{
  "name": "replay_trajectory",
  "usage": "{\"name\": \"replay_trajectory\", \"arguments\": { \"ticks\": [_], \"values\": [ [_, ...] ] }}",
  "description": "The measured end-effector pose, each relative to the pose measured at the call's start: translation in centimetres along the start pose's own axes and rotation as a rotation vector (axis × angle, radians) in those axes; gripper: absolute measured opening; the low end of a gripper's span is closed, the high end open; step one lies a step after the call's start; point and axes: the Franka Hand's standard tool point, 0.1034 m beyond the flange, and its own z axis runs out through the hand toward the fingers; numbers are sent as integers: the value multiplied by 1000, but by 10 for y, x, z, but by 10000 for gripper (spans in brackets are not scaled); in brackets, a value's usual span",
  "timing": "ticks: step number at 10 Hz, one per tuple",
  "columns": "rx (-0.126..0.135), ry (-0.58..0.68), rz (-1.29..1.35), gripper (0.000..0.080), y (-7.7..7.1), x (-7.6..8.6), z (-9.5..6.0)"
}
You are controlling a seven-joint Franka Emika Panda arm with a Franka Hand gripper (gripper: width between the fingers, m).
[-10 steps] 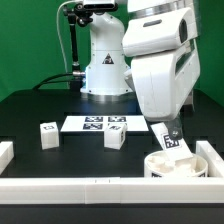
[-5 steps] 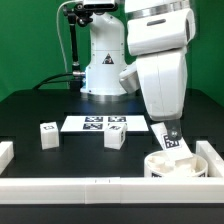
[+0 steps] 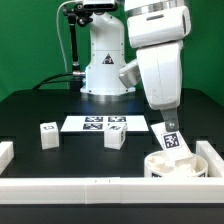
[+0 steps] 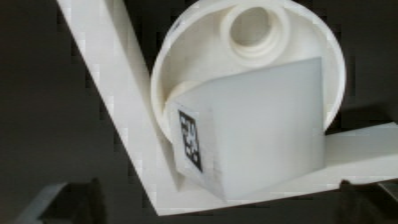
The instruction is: Assemble stool
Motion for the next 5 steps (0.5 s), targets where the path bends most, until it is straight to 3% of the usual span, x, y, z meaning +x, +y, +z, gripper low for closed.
{"name": "replay_trajectory", "arguments": {
  "ticks": [3, 5],
  "values": [
    [-4, 0, -5, 649, -2, -1, 4],
    [6, -5, -15, 649, -10, -7, 14]
  ]
}}
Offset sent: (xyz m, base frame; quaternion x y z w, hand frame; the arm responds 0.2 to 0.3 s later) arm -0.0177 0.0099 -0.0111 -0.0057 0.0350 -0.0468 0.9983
